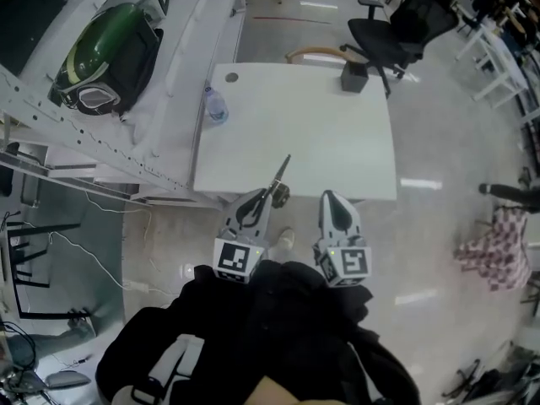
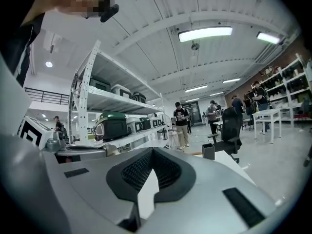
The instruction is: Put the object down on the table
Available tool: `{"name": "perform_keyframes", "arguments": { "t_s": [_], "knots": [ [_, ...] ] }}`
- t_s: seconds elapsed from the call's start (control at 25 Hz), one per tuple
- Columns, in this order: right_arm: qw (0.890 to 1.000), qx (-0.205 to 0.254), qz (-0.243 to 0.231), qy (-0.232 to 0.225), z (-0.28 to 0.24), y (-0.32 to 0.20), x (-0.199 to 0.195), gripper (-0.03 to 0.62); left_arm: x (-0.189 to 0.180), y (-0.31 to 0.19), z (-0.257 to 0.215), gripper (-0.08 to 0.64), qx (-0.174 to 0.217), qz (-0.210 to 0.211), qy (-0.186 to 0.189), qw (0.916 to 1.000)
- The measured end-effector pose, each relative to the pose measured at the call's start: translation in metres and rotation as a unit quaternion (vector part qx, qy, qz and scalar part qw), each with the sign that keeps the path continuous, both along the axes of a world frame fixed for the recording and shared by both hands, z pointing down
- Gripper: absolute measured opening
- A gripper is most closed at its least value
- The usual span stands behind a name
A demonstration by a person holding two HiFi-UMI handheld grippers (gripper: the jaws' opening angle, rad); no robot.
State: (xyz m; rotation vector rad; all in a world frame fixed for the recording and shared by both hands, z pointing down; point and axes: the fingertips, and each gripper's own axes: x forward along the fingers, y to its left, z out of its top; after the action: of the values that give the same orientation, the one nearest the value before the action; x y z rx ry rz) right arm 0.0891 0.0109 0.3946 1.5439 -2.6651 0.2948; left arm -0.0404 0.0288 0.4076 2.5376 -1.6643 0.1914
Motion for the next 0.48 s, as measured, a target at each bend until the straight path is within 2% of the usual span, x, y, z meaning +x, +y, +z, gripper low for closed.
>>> {"name": "perform_keyframes", "arguments": {
  "t_s": [0.2,0.32,0.48],
  "knots": [
    [1.0,-0.011,0.001,-0.003,0.005,-0.044,0.016,0.002,0.012,-0.047,0.0,0.025,-0.002,-0.004,-0.009,0.9999],
    [1.0,-0.011,0.001,-0.015,0.007,-0.048,0.02,0.002,0.018,-0.053,0.0,0.025,-0.001,0.002,-0.021,0.9998],
    [0.999,-0.036,-0.004,-0.016,0.017,-0.044,0.019,0.002,0.024,-0.06,-0.003,0.025,-0.001,0.009,-0.03,0.9995]
  ]
}}
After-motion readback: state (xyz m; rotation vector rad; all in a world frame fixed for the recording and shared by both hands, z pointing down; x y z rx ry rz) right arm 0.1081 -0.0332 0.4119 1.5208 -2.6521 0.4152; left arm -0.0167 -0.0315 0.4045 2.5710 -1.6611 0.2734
